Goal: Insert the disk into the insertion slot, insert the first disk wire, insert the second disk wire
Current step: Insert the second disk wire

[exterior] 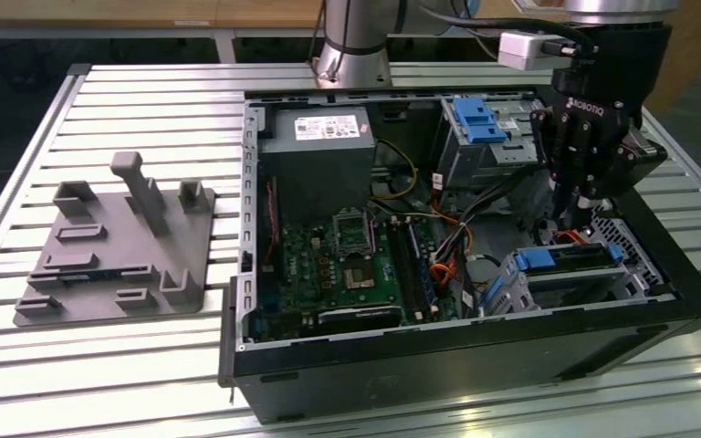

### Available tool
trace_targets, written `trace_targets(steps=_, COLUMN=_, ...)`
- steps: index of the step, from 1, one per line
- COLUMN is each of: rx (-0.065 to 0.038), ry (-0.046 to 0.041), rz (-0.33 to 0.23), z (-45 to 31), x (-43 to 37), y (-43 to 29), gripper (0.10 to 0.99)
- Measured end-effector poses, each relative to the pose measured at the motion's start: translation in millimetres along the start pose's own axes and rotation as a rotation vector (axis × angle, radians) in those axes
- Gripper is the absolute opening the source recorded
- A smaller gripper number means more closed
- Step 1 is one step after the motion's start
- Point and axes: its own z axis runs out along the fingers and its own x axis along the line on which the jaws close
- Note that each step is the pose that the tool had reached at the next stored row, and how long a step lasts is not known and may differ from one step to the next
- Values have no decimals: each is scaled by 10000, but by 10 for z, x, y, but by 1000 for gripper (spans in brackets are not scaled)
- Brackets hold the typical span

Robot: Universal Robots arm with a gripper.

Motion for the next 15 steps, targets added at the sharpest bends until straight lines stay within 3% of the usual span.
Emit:
trace_targets(steps=2, rx=12, ry=68, rz=20, z=4, x=-4, y=14, gripper=298)
trace_targets(steps=7, rx=5, ry=74, rz=37, z=3, x=-11, y=16, gripper=298)
trace_targets(steps=12, rx=-162, ry=84, rz=434, z=11, x=-32, y=14, gripper=298)
trace_targets(steps=15, rx=-171, ry=106, rz=450, z=14, x=-37, y=12, gripper=298)
